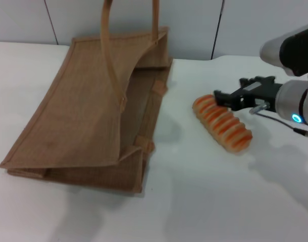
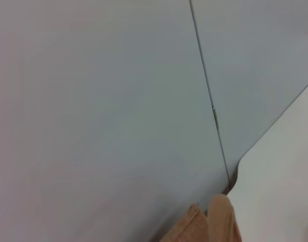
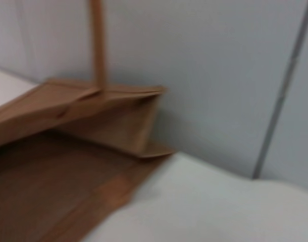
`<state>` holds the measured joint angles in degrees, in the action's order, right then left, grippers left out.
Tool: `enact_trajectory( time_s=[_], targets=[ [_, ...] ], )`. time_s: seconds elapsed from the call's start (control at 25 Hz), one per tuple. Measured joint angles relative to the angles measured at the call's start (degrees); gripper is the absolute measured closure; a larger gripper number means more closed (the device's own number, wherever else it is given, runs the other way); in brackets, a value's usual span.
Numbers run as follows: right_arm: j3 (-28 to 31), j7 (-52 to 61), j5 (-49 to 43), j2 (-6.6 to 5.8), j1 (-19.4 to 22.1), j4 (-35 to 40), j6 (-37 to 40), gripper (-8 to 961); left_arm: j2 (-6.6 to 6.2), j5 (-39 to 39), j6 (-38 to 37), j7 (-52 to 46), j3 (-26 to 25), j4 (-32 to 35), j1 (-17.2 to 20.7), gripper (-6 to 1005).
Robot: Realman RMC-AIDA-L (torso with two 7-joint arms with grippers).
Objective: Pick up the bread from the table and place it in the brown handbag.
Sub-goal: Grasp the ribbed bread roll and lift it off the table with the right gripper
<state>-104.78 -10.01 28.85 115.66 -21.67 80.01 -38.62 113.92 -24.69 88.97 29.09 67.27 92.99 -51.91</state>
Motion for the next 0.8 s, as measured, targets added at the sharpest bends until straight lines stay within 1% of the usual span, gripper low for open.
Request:
enact_trajectory(
  time_s=[0.2,0.28,0.4,0.48,0.8],
  targets=[
    [5.7,-12.4,14.7,0.02,-0.2,0.4,-9.3,225,0.15,0.5,0.2,0.0,0.1,0.0,-0.1,883],
    [7.6,-14.9,17.2,0.02,-0.3,0.1,-12.0,223,0.16,0.5,0.3,0.0,0.1,0.0,-0.3,883],
    [9.1,-15.8,17.8,0.03,-0.8,-0.8,-14.3,221,0.20,0.5,0.3,-0.1,0.4,0.1,-0.6,884],
    [9.6,-15.8,17.4,0.05,-2.0,-2.6,-15.5,220,0.24,0.5,0.3,-0.3,1.1,0.1,-0.7,884],
    [9.9,-15.4,14.1,0.17,-10.6,-16.3,-16.1,214,0.29,0.6,0.3,-1.4,3.8,0.1,-1.3,884]
  ],
)
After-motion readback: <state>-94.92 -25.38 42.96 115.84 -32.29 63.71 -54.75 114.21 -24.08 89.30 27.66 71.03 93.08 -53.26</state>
